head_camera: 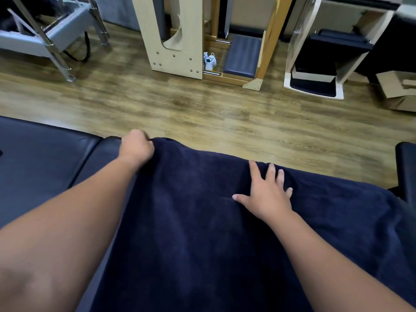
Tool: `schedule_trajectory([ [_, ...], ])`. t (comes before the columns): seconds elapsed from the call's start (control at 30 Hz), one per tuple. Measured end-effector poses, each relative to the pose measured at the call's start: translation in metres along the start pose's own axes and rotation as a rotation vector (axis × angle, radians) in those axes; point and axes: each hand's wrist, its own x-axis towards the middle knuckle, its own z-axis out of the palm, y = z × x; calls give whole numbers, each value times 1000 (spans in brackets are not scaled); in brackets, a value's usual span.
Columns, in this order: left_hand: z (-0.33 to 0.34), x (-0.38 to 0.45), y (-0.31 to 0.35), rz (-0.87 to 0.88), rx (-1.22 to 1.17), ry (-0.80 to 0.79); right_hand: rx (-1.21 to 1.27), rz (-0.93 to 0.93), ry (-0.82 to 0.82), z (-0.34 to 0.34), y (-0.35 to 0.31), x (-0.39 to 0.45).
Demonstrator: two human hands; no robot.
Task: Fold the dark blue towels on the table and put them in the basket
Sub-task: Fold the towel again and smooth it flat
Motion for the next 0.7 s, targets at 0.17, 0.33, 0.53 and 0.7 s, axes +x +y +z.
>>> schedule_trajectory([
  [0.17, 15, -15, 3, 146, 0, -31, -30, 11, -38, 0, -1, 1],
  [0.33, 16, -10, 4, 94, 18, -107, -44, 20, -31, 3, -1, 3],
  [0.53, 23, -19, 17, 273, 365, -130, -38, 58, -21, 5, 2, 5],
  [0.7, 48, -54, 26, 509, 555, -165, 0, 140, -105, -9, 8, 15],
])
